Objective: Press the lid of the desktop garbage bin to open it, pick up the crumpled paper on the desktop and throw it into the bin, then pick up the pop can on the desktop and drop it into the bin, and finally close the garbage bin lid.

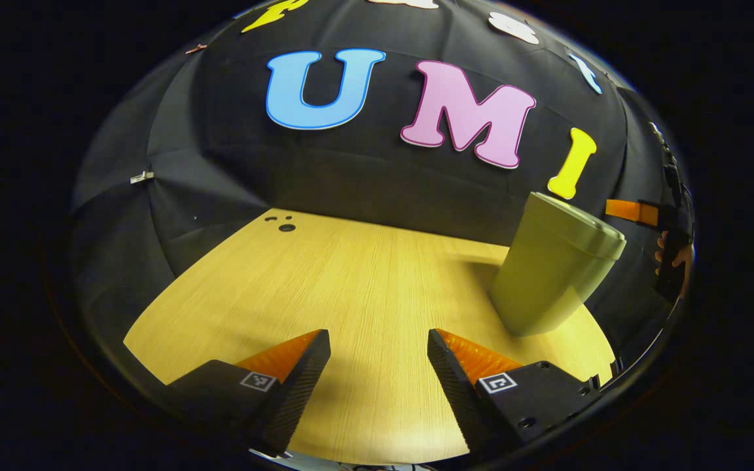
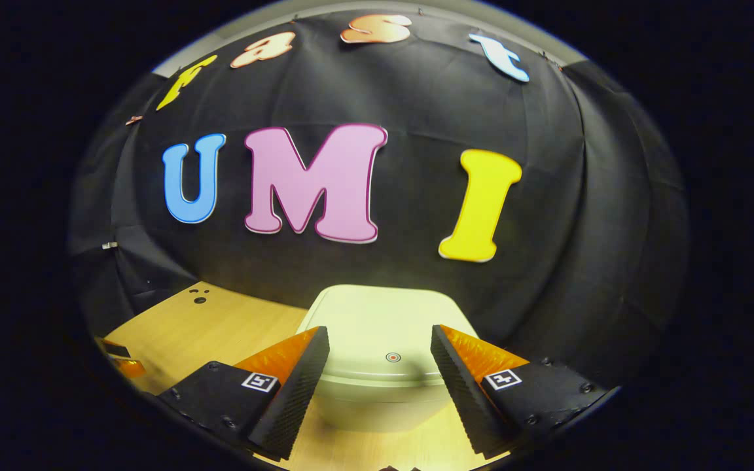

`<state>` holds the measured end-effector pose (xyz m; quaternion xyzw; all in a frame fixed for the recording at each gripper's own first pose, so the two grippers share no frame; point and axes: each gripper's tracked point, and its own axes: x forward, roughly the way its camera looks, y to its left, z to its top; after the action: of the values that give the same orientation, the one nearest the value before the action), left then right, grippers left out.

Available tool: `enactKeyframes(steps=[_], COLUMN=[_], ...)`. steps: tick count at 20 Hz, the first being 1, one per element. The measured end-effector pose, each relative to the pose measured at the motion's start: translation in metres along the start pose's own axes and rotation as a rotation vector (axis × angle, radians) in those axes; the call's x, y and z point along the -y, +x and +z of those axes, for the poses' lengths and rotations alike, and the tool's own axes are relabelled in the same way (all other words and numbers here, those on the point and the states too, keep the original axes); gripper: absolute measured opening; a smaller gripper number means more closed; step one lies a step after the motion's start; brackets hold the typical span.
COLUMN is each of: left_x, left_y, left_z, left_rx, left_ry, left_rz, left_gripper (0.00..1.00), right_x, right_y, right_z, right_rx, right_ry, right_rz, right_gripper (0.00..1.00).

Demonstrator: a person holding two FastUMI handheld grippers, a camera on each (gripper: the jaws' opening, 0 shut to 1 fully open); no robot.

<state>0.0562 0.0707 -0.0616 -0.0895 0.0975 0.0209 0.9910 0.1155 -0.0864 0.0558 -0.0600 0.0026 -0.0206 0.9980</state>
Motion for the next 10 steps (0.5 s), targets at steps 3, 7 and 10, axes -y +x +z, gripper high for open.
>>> enactKeyframes(steps=[3,7,10], left_x=[0.003,0.008,0.014], left_y=[-0.006,-0.024,-0.038], left_z=[0.03,0.065,0.077], left_rx=[0.063,0.163,0.226], left_ry=[0.028,0.078,0.132], left_rz=[-0.012,-0.022,-0.027], left_gripper=[0.96,0.96,0.96], right_x=[-0.025,-0.066,-0.089], right_y=[-0.027,-0.059,-0.07], right_z=[0.002,-0.019,-0.034], right_rx=[0.048,0.031,0.004], right_ry=[0.022,0.088,0.115], right_rz=[0.018,0.055,0.106], right_gripper=[0.98,0.98,0.98])
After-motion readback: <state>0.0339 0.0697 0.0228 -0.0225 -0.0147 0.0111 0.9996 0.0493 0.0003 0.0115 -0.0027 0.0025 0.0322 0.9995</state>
